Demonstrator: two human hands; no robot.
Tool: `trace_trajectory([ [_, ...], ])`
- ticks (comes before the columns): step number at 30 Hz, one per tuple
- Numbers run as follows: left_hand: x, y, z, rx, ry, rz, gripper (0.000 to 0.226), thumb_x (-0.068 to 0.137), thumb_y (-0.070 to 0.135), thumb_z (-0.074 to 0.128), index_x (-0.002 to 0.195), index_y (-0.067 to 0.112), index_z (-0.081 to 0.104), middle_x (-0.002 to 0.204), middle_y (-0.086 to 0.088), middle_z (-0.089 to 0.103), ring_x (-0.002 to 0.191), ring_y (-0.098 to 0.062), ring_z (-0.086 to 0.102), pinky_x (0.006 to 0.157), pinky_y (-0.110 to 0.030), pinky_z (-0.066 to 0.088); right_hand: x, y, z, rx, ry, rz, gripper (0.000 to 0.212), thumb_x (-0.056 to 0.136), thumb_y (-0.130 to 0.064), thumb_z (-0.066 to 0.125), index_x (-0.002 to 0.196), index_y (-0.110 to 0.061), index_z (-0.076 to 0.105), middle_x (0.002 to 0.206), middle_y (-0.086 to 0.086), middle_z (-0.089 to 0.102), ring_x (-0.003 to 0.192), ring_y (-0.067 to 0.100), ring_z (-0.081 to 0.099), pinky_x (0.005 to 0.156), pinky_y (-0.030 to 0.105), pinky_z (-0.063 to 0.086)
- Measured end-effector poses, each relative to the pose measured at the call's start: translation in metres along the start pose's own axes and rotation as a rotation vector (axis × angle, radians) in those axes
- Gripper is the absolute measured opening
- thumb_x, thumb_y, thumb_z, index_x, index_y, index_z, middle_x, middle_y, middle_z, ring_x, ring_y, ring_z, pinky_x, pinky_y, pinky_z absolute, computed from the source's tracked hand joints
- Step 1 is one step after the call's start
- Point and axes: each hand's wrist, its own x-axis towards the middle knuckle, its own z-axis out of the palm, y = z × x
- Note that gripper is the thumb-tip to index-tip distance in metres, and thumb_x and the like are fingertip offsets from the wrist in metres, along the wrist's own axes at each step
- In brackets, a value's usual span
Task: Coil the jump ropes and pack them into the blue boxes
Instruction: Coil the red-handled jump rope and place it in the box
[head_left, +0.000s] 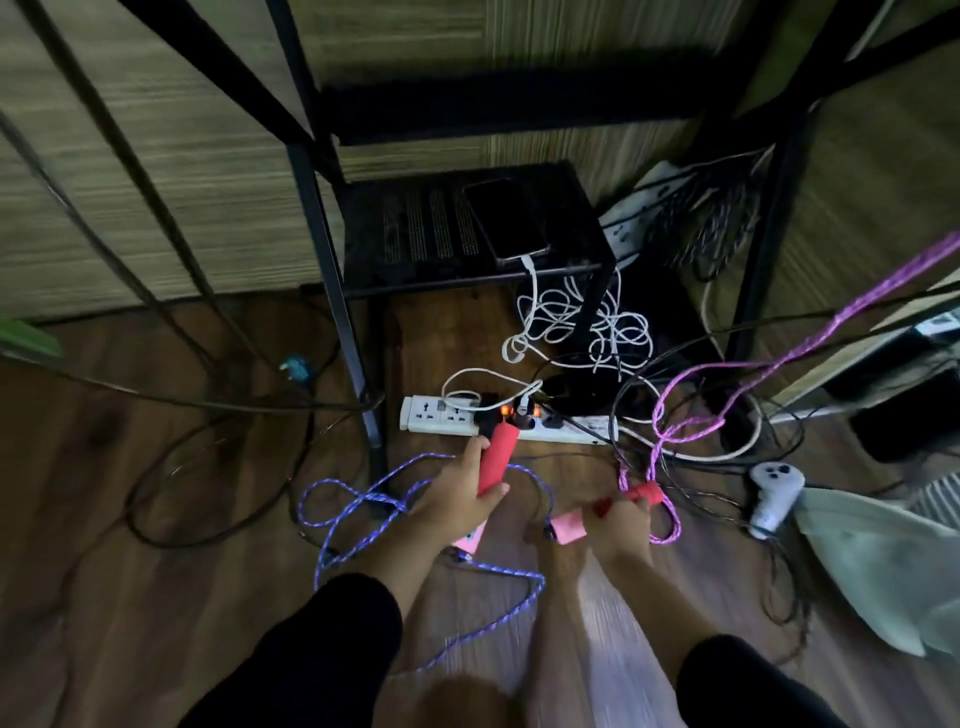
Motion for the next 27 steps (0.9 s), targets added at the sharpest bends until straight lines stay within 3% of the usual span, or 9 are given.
trace_trajectory([
  [6, -0.043, 0.065, -0.038, -0.085, 0.013, -0.076, 0.053, 0.091, 0.033, 0.062, 0.135, 0.023, 0.035, 0.108, -0.010, 0.066, 0.094, -0.031, 0.064, 0.081, -0.036, 0.049, -0.067, -0.049, -0.076, 0.029, 0.050, -0.356, 0.032, 0.072, 0.002, 0.068, 0.103, 0.001, 0.066, 0.107, 0.022, 0.054, 0.087, 0.038, 0.059, 0.075, 0.024, 0.039],
  [9, -0.068, 0.112, -0.073, -0.157, 0.033, -0.066, 0.051, 0.089, 0.033, 0.063, 0.133, 0.027, 0.037, 0.107, -0.005, 0.066, 0.091, -0.028, 0.065, 0.081, -0.035, 0.050, -0.106, -0.086, -0.131, 0.027, -0.020, -0.484, 0.044, 0.078, -0.005, 0.068, 0.121, -0.007, 0.060, 0.115, 0.014, 0.050, 0.093, 0.031, 0.058, 0.083, 0.020, 0.041],
  [11, -0.087, 0.148, -0.102, -0.225, 0.070, -0.044, 0.050, 0.089, 0.028, 0.064, 0.132, 0.024, 0.039, 0.104, -0.003, 0.066, 0.091, -0.024, 0.064, 0.080, -0.031, 0.048, -0.131, -0.110, -0.167, 0.051, -0.043, -0.531, 0.046, 0.079, -0.007, 0.069, 0.124, -0.010, 0.058, 0.114, 0.008, 0.047, 0.092, 0.025, 0.058, 0.080, 0.008, 0.035],
  [14, -0.120, 0.203, -0.151, -0.297, 0.104, -0.022, 0.045, 0.089, 0.024, 0.065, 0.128, 0.022, 0.042, 0.099, 0.000, 0.065, 0.088, -0.021, 0.064, 0.078, -0.029, 0.047, -0.171, -0.148, -0.224, 0.124, -0.072, -0.617, 0.051, 0.075, -0.008, 0.072, 0.124, -0.010, 0.059, 0.109, 0.003, 0.045, 0.084, 0.016, 0.058, 0.078, 0.003, 0.037],
  [17, -0.157, 0.253, -0.196, -0.342, 0.124, -0.004, 0.043, 0.088, 0.025, 0.064, 0.125, 0.026, 0.043, 0.102, -0.001, 0.068, 0.090, -0.020, 0.066, 0.083, -0.035, 0.052, -0.214, -0.183, -0.282, 0.170, -0.090, -0.661, 0.049, 0.077, -0.026, 0.065, 0.125, -0.016, 0.059, 0.108, 0.001, 0.048, 0.077, 0.010, 0.057, 0.073, -0.005, 0.035],
  [19, -0.183, 0.290, -0.228, -0.357, 0.127, -0.003, 0.042, 0.087, 0.024, 0.063, 0.123, 0.032, 0.043, 0.101, 0.001, 0.069, 0.090, -0.017, 0.066, 0.084, -0.037, 0.053, -0.241, -0.203, -0.320, 0.200, -0.104, -0.690, 0.052, 0.075, -0.036, 0.057, 0.125, -0.022, 0.058, 0.105, -0.003, 0.047, 0.081, 0.007, 0.055, 0.072, -0.001, 0.039],
  [22, -0.210, 0.340, -0.273, -0.391, 0.162, 0.025, 0.041, 0.084, 0.026, 0.062, 0.118, 0.039, 0.041, 0.102, 0.002, 0.068, 0.092, -0.016, 0.065, 0.086, -0.037, 0.052, -0.270, -0.232, -0.371, 0.211, -0.088, -0.730, 0.048, 0.073, -0.032, 0.058, 0.120, -0.021, 0.059, 0.102, -0.001, 0.048, 0.079, 0.002, 0.051, 0.074, 0.006, 0.041],
  [27, -0.226, 0.398, -0.334, -0.416, 0.231, 0.058, 0.038, 0.085, 0.025, 0.064, 0.117, 0.032, 0.045, 0.095, 0.002, 0.069, 0.087, -0.016, 0.066, 0.080, -0.035, 0.053, -0.299, -0.286, -0.445, 0.281, -0.074, -0.779, 0.042, 0.076, -0.020, 0.060, 0.119, -0.021, 0.061, 0.101, -0.004, 0.048, 0.084, -0.003, 0.052, 0.075, 0.004, 0.041],
])
